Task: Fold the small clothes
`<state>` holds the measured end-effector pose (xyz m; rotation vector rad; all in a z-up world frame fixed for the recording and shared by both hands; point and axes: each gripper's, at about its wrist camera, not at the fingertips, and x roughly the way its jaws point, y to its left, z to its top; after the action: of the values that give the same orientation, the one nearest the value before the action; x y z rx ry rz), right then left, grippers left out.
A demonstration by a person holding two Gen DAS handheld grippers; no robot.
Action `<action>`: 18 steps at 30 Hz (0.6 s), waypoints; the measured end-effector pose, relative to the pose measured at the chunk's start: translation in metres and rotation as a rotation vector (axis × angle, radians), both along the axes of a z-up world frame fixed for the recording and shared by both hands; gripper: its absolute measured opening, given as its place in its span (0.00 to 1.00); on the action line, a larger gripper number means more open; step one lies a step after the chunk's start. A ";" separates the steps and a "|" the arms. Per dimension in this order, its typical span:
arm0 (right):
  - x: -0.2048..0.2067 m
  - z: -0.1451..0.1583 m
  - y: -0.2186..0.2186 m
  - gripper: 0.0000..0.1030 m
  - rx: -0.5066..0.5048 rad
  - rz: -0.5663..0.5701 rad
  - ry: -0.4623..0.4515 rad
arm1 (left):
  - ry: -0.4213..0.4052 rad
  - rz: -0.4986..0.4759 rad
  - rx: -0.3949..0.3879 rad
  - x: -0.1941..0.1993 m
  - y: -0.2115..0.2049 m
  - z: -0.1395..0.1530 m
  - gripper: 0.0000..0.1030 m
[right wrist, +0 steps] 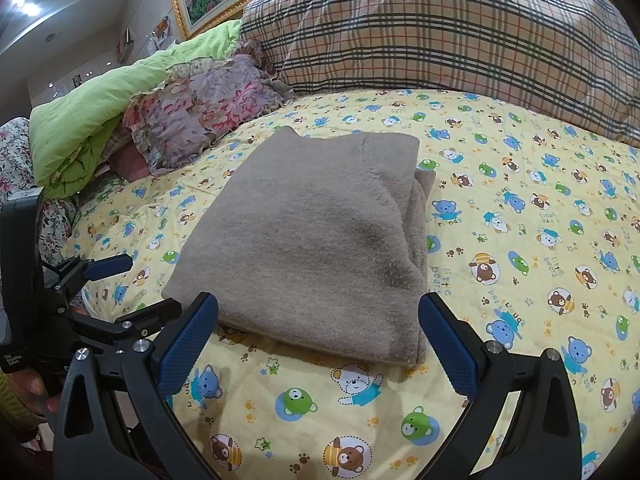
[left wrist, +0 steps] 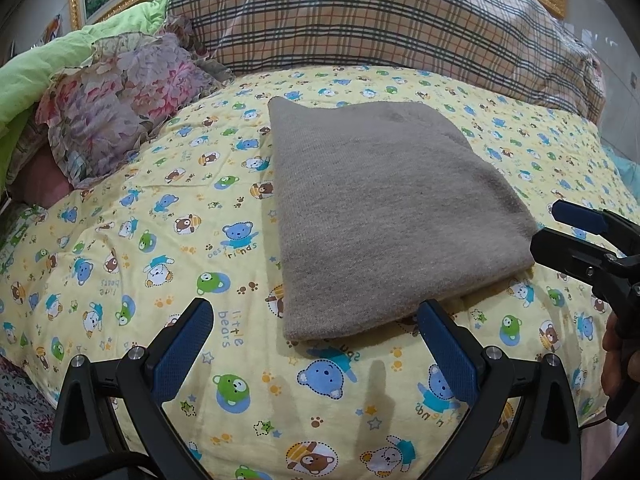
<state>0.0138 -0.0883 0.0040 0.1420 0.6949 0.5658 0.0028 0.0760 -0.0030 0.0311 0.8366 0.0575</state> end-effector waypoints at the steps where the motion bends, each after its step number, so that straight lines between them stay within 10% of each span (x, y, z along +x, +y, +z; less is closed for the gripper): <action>1: 0.000 0.000 0.000 0.97 0.001 0.000 0.000 | 0.000 0.000 0.000 0.000 0.000 0.000 0.99; 18: 0.002 0.000 -0.003 0.97 0.005 -0.001 0.001 | -0.007 -0.008 0.005 0.001 -0.001 0.004 0.99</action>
<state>0.0162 -0.0916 0.0043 0.1472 0.6946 0.5666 0.0041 0.0750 0.0006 0.0392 0.8295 0.0521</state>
